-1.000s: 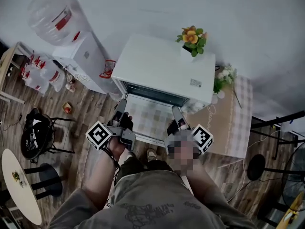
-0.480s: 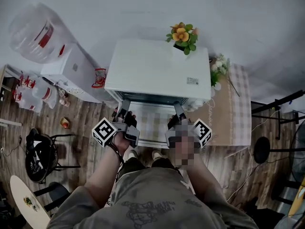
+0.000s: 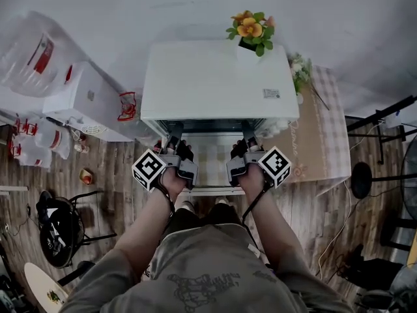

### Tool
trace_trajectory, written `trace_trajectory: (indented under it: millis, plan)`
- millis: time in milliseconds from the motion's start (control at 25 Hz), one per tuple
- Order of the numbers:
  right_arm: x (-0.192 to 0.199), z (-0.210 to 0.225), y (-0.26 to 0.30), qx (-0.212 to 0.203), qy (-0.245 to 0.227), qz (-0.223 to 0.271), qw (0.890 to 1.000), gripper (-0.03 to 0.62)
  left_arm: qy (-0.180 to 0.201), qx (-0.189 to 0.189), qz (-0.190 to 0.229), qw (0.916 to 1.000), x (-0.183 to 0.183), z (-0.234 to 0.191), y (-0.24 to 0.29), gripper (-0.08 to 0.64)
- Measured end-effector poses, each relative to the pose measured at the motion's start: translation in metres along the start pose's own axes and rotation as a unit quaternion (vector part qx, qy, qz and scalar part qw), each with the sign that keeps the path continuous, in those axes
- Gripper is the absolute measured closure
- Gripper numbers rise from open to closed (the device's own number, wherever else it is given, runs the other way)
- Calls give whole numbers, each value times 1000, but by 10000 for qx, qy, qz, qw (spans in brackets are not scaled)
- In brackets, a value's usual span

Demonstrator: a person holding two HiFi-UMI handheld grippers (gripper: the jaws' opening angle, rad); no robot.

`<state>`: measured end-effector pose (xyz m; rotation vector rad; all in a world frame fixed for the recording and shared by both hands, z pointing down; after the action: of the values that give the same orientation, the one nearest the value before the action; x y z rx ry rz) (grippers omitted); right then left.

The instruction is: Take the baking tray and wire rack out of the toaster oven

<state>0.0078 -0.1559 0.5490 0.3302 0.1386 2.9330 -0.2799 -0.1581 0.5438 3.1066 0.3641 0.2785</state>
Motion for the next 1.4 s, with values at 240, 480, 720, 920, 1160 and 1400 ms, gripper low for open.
trace_trajectory:
  millis: [240,480,720,920,1160,1400]
  plan:
    - [12,17,8,-64,162,275,9995,431,-119,149,83,9998,-1,-17,13,399]
    - [13,27,20,-190,302,382,9986,430,109,138,261,9995,-3,-29,22,411]
    - [13,36,36,-248,457,434,9977,419,-192,200,581,9979,-6,-37,35,417]
    - [12,36,45,-222,631,459,9967,417,-65,200,584,9981,-4,-42,43,428]
    - [8,30,59,-228,674,548,9960,407,-30,326,603,9976,-3,-39,56,430]
    - [5,26,66,-210,638,586,9960,500,-179,262,653,9974,-3,-38,61,469]
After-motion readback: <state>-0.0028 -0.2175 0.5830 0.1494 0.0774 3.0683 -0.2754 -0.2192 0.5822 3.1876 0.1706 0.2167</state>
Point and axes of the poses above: the fingertips, and each gripper's own axes: y forward along the fingers, z to its right, x out of its underside, the point moved 10 cm from there along -y, backward along the fingers, and after that the axes turned 9 degrees about z, right-handed, at the moved point
